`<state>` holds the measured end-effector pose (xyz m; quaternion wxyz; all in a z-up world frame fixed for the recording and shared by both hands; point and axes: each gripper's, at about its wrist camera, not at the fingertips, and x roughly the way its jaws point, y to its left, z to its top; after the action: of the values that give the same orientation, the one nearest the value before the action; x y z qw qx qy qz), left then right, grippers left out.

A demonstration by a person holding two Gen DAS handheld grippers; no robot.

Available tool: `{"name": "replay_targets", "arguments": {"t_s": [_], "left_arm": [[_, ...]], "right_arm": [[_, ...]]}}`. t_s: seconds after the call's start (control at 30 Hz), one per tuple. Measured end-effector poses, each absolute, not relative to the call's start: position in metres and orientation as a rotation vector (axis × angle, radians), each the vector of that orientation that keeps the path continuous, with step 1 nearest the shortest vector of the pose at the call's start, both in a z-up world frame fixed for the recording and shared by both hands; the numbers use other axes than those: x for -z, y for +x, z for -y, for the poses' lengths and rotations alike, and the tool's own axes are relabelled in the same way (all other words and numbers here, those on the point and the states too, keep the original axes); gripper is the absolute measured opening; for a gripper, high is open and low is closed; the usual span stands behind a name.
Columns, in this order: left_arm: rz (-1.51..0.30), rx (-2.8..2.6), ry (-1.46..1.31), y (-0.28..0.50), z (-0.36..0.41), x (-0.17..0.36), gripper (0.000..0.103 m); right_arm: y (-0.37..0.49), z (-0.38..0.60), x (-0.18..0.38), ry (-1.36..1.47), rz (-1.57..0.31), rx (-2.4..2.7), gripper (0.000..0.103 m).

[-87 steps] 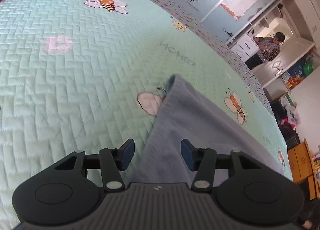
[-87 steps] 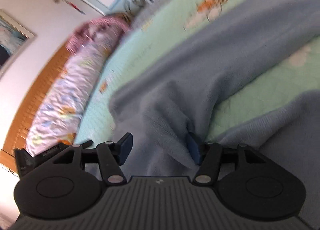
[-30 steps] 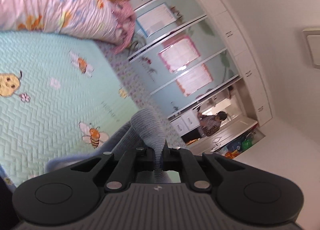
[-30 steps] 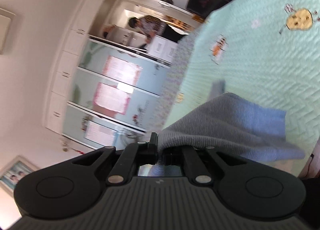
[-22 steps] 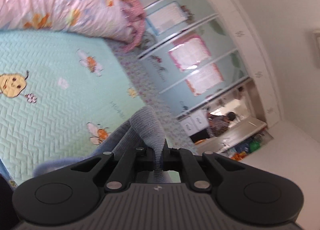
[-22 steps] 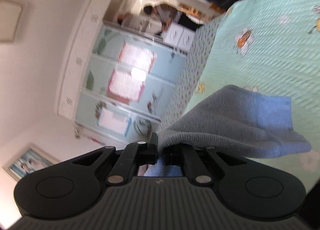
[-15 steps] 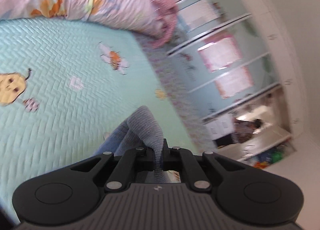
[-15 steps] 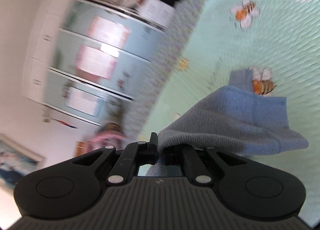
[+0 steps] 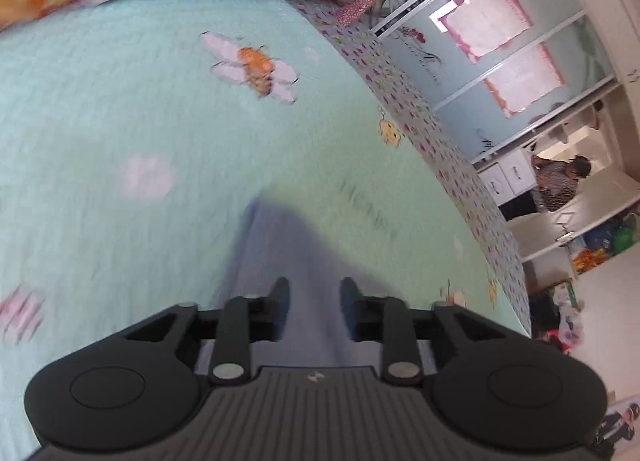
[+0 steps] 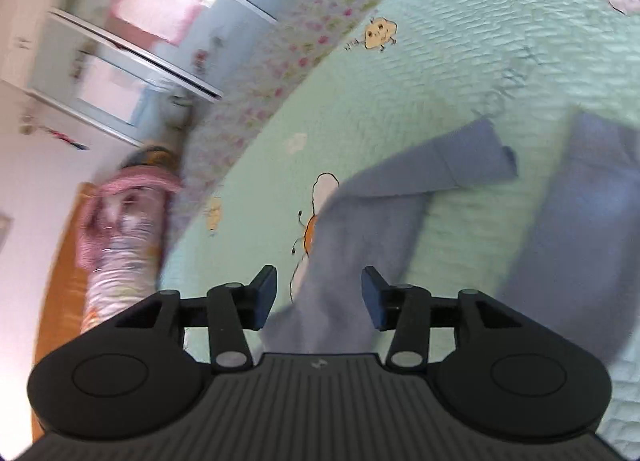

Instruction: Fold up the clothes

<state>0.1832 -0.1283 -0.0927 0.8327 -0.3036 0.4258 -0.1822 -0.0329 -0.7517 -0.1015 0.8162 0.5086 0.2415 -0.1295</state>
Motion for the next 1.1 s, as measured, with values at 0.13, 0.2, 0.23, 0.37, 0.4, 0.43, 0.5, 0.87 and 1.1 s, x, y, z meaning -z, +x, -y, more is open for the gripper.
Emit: {"name": "replay_targets", "arguments": {"t_s": [0.13, 0.2, 0.23, 0.37, 0.4, 0.43, 0.5, 0.87, 1.1], "left_arm": [[-0.909, 0.351, -0.628, 0.094, 0.098, 0.119, 0.031], [-0.925, 0.327, -0.627, 0.052, 0.086, 0.134, 0.031], [-0.942, 0.313, -0.631, 0.041, 0.083, 0.142, 0.031], [-1.022, 0.289, -0.668, 0.026, 0.089, 0.156, 0.031], [-1.028, 0.297, -0.672, 0.027, 0.092, 0.155, 0.031], [-1.029, 0.298, -0.657, 0.029, 0.097, 0.152, 0.031], [-1.031, 0.3, -0.629, 0.034, 0.107, 0.148, 0.031], [-1.094, 0.249, -0.641, 0.056, 0.147, 0.175, 0.033], [-1.069, 0.263, -0.681, 0.061, 0.148, 0.173, 0.032]], "right_arm": [[-0.157, 0.754, 0.142, 1.212, -0.368, 0.388, 0.054], [-0.21, 0.757, 0.163, 1.267, -0.329, 0.449, 0.056], [-0.229, 0.759, 0.172, 1.288, -0.327, 0.475, 0.056], [-0.274, 0.773, 0.198, 1.352, -0.273, 0.563, 0.058], [-0.273, 0.777, 0.201, 1.369, -0.262, 0.561, 0.058], [-0.269, 0.78, 0.202, 1.382, -0.256, 0.552, 0.058], [-0.25, 0.788, 0.209, 1.388, -0.278, 0.539, 0.058], [-0.161, 0.811, 0.23, 1.408, -0.269, 0.523, 0.046], [-0.168, 0.795, 0.189, 1.307, -0.245, 0.587, 0.004]]}}
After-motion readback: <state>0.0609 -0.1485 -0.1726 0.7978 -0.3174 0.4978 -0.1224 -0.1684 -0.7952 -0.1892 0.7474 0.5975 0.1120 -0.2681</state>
